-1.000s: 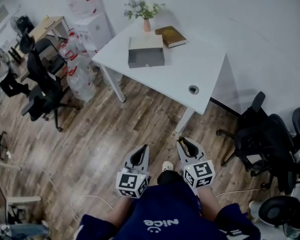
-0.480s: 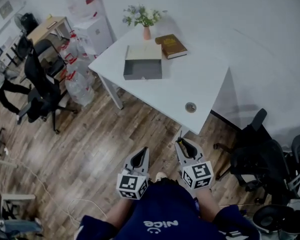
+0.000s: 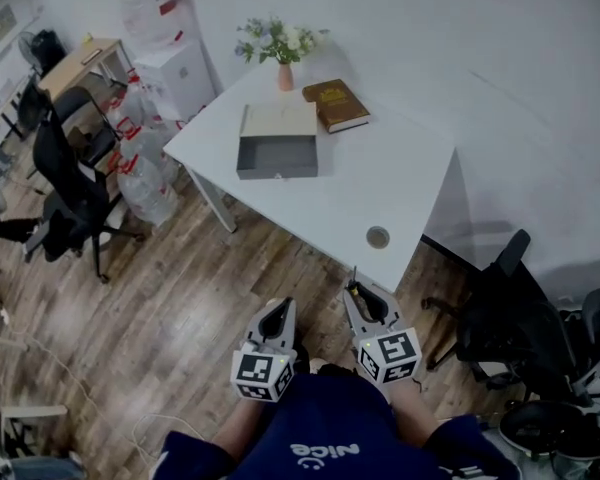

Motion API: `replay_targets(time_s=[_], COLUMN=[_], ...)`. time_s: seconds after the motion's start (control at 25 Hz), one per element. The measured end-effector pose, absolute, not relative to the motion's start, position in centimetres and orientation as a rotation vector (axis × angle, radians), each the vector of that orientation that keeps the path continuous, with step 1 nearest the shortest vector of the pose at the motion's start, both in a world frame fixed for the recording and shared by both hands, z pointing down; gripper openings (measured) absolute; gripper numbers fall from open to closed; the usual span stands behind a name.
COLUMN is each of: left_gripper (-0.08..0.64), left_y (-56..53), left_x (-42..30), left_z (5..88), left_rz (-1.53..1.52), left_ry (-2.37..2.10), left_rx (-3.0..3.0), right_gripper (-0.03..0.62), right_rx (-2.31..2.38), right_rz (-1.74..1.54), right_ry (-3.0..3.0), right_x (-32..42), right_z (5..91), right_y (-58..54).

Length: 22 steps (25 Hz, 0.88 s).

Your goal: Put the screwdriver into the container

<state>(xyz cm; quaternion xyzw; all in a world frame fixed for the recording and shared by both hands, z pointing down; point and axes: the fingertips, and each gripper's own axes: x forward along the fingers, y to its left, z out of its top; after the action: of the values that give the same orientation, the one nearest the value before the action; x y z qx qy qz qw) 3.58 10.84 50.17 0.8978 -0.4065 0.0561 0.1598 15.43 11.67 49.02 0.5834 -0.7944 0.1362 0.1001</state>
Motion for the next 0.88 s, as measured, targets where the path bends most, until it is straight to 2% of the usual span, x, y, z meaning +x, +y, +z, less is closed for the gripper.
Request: replay_targets(time_s=[0.4, 0.88], left_gripper=[0.015, 0.014], left_y=[0.1, -13.7], left_x=[4.5, 1.9], left_z=[50.9, 49.8], left_rz=[0.186, 0.174], left_ry=[-1.038, -0.969], left_rx=[2.618, 2.677], right_gripper=[0.095, 0.095], right_rx=[1.747, 1.838], right_rz=[0.437, 0.441], right_ry=[-2.296, -2.233], right_x=[14.8, 12.3], right_z=[49.9, 49.9], right_y=[2.6, -10.1])
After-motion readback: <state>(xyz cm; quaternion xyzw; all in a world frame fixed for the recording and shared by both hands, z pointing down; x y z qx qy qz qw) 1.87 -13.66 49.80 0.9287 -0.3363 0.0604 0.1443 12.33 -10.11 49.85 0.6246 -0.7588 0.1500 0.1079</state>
